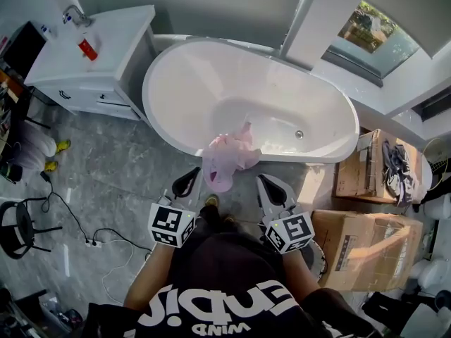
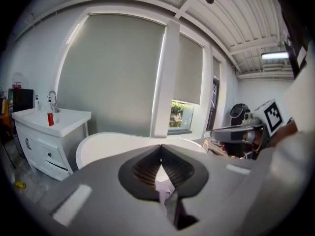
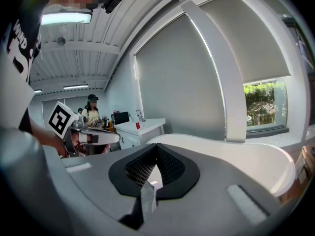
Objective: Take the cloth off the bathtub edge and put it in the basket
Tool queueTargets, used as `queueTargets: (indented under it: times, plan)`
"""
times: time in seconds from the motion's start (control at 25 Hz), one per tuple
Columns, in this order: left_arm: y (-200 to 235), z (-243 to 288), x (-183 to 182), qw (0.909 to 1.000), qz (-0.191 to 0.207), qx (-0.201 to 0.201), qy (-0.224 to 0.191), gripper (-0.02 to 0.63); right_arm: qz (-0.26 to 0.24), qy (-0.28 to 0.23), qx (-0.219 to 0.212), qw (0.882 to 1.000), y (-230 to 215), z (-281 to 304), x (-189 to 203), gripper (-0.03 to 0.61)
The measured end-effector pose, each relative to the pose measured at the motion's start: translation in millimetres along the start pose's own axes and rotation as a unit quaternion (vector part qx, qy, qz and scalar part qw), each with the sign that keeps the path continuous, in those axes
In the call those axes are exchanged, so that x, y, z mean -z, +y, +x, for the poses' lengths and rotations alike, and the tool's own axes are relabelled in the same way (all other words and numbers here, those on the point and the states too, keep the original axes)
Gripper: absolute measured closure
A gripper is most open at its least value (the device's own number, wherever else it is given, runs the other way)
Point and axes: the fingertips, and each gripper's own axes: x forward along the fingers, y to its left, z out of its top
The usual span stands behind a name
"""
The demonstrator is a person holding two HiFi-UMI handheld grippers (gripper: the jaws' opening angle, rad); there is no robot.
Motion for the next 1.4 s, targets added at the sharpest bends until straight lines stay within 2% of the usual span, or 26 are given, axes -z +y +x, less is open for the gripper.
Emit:
queueTargets:
  times: [0.16, 0.24, 0.44, 0.64, 0.76, 1.08, 1.4]
  plan:
    - [4.3, 14.9, -0.3, 0.9999, -0.002, 0.009, 0.005, 0.615, 0.004, 0.001, 0.006, 1.000, -7.8, 10.1, 0.6, 0.572]
    - [4.9, 21.2, 0.3, 0.9998, -0.003, 0.016, 0.009, 0.569, 0.006, 0.001, 0.009, 1.000, -12.2, 13.5, 0.3, 0.572]
    - [9.4, 33.7, 2.5, 0.9994, -0.009, 0.027, 0.018, 0.532, 0.008, 0.002, 0.016, 1.000, -21.1, 21.3, -1.1, 0.572]
    - [15.0, 43.4, 5.7, 0.9992, -0.022, 0.023, 0.024, 0.426, 0.012, 0.006, 0.019, 1.000, -29.2, 25.8, 1.1, 0.572]
    - [18.5, 49.8, 8.9, 0.9989, -0.026, 0.022, 0.031, 0.394, 0.013, 0.008, 0.017, 1.000, -31.3, 31.0, 1.1, 0.572]
    - [20.5, 70.2, 35.3, 0.9968, -0.036, 0.032, 0.063, 0.376, 0.023, 0.020, 0.023, 0.999, -42.0, 38.0, 12.8, 0.572]
    - [27.3, 103.9, 96.6, 0.9910, -0.060, 0.036, 0.114, 0.368, 0.033, 0.051, 0.030, 0.998, -58.1, 56.0, 54.9, 0.572]
